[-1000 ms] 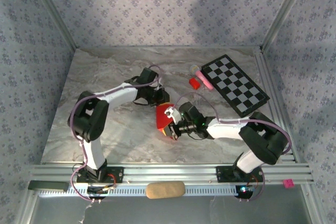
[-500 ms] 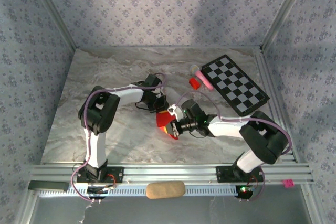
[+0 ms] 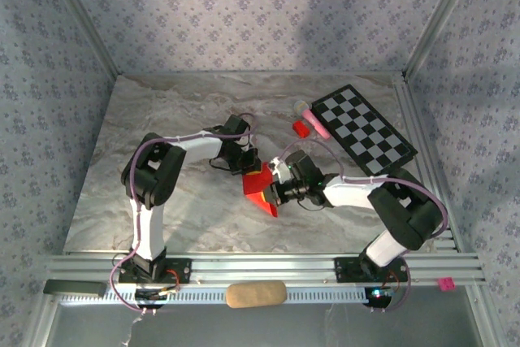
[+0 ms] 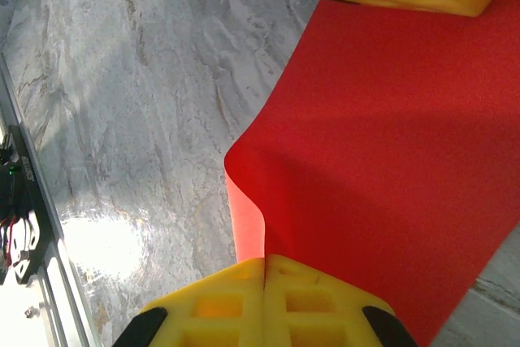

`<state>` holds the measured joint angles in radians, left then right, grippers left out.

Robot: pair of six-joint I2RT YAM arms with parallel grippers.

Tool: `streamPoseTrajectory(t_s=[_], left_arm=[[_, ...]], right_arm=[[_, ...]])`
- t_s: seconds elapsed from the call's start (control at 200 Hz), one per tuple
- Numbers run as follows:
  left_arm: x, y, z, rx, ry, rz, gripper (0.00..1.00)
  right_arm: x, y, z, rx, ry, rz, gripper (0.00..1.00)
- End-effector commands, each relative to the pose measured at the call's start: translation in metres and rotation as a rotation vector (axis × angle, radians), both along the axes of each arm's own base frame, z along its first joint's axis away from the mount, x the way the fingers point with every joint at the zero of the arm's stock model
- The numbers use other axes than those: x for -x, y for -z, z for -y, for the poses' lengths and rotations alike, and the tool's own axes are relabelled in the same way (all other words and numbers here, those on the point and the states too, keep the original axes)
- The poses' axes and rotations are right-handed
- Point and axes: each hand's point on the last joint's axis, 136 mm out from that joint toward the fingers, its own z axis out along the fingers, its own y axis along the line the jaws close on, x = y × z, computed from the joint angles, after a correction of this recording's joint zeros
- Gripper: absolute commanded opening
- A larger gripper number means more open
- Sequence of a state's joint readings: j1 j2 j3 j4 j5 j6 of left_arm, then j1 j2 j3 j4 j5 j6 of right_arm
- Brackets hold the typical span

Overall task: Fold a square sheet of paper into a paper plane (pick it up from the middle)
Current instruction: Third fold the triangle at the center of the table.

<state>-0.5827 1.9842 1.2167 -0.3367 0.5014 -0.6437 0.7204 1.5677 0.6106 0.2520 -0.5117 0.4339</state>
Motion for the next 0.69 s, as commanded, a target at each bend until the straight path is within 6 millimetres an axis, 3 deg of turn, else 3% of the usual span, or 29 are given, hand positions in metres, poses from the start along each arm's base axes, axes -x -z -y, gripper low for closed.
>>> streamPoseTrajectory(t_s=[0.0, 0.69], left_arm=[[0.005, 0.018, -0.009, -0.059, -0.007, -0.027, 0.11], [0.004, 0.021, -0.006, -0.059, -0.011, -0.035, 0.1]], right_arm=[[-0.007, 0.004, 0.002, 0.021, 0.036, -0.027, 0.04], [-0.02, 0.014, 0.008, 0.052, 0.083, -0.026, 0.03]])
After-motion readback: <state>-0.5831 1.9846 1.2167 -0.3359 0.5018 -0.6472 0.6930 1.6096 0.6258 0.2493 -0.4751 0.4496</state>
